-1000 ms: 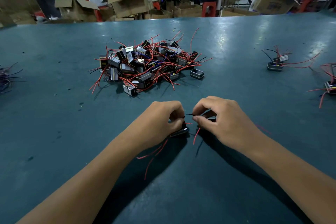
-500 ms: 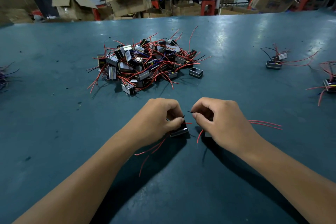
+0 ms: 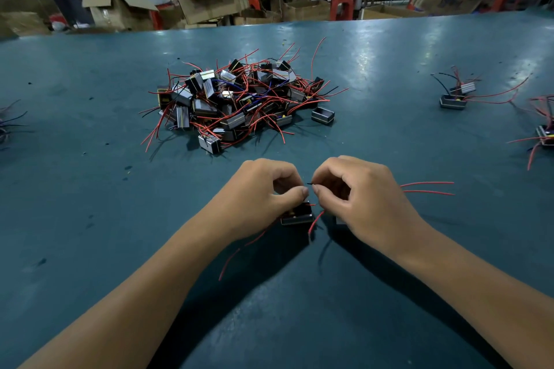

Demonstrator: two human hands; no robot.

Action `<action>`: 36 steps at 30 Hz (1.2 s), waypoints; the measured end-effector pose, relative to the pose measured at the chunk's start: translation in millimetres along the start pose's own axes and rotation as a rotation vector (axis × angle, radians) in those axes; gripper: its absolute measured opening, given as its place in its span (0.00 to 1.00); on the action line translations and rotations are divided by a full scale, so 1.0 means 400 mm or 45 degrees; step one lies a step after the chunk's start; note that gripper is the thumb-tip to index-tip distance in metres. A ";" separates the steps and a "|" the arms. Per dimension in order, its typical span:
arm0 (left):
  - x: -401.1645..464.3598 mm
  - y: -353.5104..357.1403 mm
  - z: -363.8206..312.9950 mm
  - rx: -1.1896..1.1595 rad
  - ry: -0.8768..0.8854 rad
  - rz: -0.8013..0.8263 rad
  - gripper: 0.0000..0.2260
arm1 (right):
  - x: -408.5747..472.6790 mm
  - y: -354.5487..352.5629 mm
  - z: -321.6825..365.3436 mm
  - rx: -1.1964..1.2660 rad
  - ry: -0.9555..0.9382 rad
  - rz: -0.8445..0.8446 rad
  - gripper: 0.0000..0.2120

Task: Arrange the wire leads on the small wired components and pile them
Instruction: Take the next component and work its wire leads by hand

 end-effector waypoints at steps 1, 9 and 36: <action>0.000 -0.012 -0.001 -0.015 0.003 -0.058 0.02 | 0.000 -0.001 0.010 -0.022 -0.046 0.002 0.04; -0.013 -0.063 -0.066 0.183 0.192 -0.321 0.01 | -0.003 -0.016 0.022 -0.041 -0.125 -0.054 0.04; -0.035 -0.097 -0.123 0.348 0.459 -0.412 0.10 | 0.006 -0.039 0.015 0.251 -0.001 -0.024 0.06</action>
Point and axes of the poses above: each hand's wrist, its own x-axis towards the middle knuckle, its own y-axis out of the palm, z = x × y, the point moved 10 cm from there along x, towards the middle knuckle, and after that the axes turned 15 degrees about x, right-handed, at the moved point
